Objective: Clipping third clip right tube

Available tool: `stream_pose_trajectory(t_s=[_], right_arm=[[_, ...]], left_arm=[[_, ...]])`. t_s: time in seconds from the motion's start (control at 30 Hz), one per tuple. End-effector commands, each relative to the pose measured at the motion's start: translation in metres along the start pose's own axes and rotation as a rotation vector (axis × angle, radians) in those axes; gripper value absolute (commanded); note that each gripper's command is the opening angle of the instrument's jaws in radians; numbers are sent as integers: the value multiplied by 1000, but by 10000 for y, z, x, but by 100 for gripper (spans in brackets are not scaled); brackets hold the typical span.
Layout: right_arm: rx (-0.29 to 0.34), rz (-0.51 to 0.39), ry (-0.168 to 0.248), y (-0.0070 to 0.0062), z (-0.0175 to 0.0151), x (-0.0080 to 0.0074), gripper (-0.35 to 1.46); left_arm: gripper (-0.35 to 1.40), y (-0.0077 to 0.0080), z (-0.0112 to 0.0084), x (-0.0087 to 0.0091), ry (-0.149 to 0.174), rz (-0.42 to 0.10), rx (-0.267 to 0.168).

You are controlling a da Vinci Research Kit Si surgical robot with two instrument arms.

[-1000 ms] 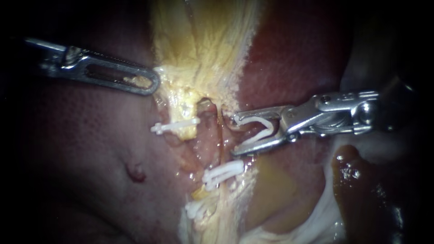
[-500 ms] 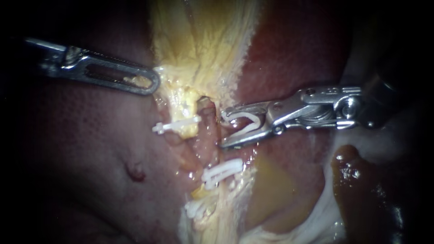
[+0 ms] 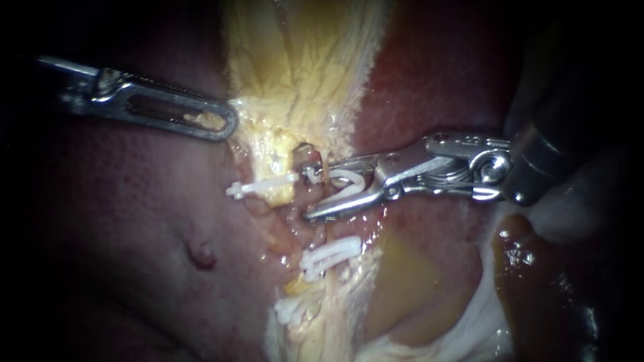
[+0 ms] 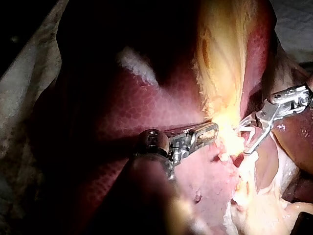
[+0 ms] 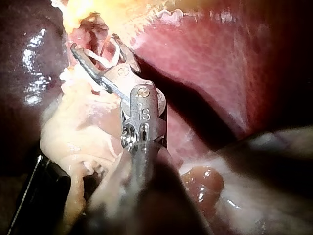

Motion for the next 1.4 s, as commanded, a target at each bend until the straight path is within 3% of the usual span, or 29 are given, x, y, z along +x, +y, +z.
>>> stream_pose_trajectory(t_s=[0.03,0.33,0.53,0.87,1.13,1.4], right_arm=[[12,11,14,-1,0,0,49],[175,110,141,-16,3,5,49],[248,123,158,-31,6,11,49],[272,127,186,-46,4,23,49],[273,128,186,-43,1,23,46],[276,134,188,-38,-19,28,30]], left_arm=[[-35,0,0,0,0,0,0],[-35,1,0,0,0,0,0],[-35,2,0,0,0,0,1],[-35,4,0,0,0,0,1],[-35,4,0,0,0,1,1],[-35,4,0,0,0,1,1]])
